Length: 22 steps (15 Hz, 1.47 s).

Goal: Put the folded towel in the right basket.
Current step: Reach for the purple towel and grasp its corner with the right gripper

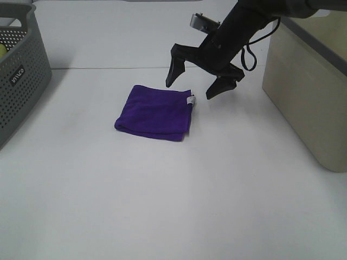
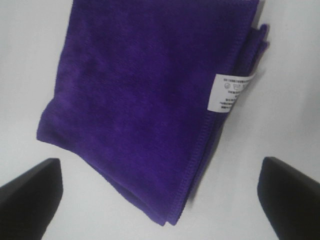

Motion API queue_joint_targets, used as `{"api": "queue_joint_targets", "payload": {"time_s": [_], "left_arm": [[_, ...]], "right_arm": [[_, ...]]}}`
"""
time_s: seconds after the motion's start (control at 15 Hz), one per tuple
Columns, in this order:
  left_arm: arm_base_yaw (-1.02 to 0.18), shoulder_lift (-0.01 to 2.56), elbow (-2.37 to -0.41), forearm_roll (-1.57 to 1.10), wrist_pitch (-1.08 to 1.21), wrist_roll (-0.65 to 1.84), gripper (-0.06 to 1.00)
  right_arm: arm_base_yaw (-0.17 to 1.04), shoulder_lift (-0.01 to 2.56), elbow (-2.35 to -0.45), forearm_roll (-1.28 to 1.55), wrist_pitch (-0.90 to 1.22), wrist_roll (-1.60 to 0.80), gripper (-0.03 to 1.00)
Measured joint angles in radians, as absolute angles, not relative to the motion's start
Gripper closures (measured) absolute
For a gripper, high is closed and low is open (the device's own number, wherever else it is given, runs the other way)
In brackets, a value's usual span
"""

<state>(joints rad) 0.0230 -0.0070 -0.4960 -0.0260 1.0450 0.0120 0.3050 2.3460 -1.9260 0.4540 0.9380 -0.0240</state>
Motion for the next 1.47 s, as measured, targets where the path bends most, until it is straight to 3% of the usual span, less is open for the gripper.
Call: {"api": "queue_joint_targets", "payload": {"time_s": [0.73,1.07,1.2,1.27,1.33,1.4,1.47], "left_arm": [[0.023,-0.007,-0.496,-0.026,1.045,0.012,-0.05],[0.023,-0.007,-0.496,-0.023,1.045,0.012,-0.05],[0.023,-0.007,-0.496,-0.019,1.045,0.012,-0.05],[0.023,-0.007,-0.496,-0.018,1.045,0.012,-0.05],[0.023,-0.007,-0.496,-0.017,1.045,0.012,-0.05],[0.023,-0.007,-0.496,-0.01,1.045,0.012,-0.05],[0.023,-0.007,-0.496,-0.01,1.045,0.012,-0.05]], "right_arm": [[0.306,2.461,-1.94,0.491,0.901,0.0,0.01],[0.366,2.502,-1.959,0.539,0.805,0.037,0.09],[0.437,2.524,-1.964,0.547,0.702,0.038,0.26],[0.474,2.536,-1.964,0.547,0.65,0.038,0.45],[0.505,2.548,-1.963,0.545,0.601,0.039,0.73],[0.541,2.557,-1.961,0.538,0.548,0.041,0.94],[0.551,2.559,-1.96,0.539,0.528,0.041,0.96]]}}
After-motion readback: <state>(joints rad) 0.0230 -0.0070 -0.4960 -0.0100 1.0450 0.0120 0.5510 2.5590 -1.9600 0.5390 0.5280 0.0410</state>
